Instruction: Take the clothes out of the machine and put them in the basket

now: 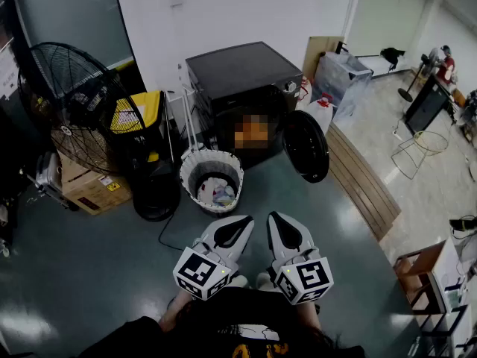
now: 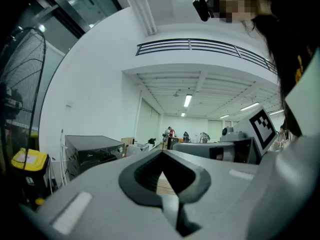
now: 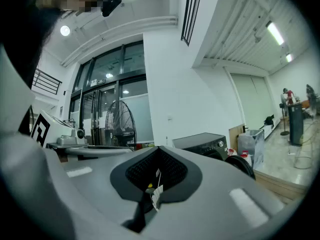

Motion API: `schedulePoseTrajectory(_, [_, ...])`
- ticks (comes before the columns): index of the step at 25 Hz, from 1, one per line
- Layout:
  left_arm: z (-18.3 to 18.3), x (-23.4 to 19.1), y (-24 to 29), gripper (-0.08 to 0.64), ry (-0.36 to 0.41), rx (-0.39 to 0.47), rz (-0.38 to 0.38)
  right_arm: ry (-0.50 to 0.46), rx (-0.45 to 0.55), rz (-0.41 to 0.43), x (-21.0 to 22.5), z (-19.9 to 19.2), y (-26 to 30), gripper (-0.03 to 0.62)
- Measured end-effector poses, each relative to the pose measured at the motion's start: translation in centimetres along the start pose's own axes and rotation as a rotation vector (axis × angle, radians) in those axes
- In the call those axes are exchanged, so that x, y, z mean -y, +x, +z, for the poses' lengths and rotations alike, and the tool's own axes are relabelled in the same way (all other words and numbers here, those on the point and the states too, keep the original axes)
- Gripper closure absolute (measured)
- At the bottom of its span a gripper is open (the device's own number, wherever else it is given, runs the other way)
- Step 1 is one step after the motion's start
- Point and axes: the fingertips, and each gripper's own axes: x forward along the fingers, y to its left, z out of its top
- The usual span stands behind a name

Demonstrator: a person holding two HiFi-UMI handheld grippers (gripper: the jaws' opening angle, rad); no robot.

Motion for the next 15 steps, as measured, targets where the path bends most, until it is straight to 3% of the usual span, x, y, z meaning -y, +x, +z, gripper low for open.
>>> schedulePoseTrajectory(15, [-0.2, -0.3, -1.1, 0.560, -0.028, -0.004, -0.015, 0.000, -0.026, 0.002, -1.4, -0.6, -0.2, 0.581])
